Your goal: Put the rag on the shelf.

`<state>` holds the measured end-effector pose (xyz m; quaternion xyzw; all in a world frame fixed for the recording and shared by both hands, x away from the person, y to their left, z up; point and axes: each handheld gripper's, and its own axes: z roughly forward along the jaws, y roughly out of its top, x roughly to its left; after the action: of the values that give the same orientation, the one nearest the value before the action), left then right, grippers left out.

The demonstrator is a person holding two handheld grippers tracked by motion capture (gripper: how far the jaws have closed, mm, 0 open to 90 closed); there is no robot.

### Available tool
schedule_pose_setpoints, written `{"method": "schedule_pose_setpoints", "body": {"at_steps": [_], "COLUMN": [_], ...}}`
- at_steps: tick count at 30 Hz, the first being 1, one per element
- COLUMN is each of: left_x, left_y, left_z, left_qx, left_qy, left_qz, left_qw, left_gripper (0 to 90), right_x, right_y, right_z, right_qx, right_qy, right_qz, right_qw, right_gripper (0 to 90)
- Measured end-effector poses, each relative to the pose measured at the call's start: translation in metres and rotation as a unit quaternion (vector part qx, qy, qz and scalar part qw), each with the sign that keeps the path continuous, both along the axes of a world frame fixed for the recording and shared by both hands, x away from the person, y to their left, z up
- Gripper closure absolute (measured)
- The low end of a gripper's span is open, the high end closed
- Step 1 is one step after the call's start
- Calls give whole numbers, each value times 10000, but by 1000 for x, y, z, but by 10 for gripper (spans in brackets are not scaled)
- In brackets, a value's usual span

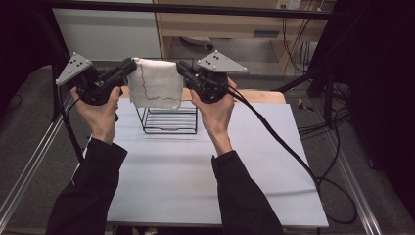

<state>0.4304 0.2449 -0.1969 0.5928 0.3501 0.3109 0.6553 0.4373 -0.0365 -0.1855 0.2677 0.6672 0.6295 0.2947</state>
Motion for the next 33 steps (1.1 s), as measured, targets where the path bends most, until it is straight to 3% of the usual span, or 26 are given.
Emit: {"method": "schedule_pose_setpoints", "body": {"at_steps": [20,33], "left_x": [22,40], "left_y": [-2,-3], "left_z": [28,44], "left_qx": [-114,-117], "left_qy": [-162,-165], "left_qz": [101,172], "left_qw": [9998,9996], "left_gripper": [832,832], "right_x": [22,38], "right_y": [5,8], "right_z": [39,51], "right_qx": [-74,-115], "right_qy": [-233,-302], "right_qz": [-156,-214], "right_qw": [9996,9993], "right_gripper": [859,859]}}
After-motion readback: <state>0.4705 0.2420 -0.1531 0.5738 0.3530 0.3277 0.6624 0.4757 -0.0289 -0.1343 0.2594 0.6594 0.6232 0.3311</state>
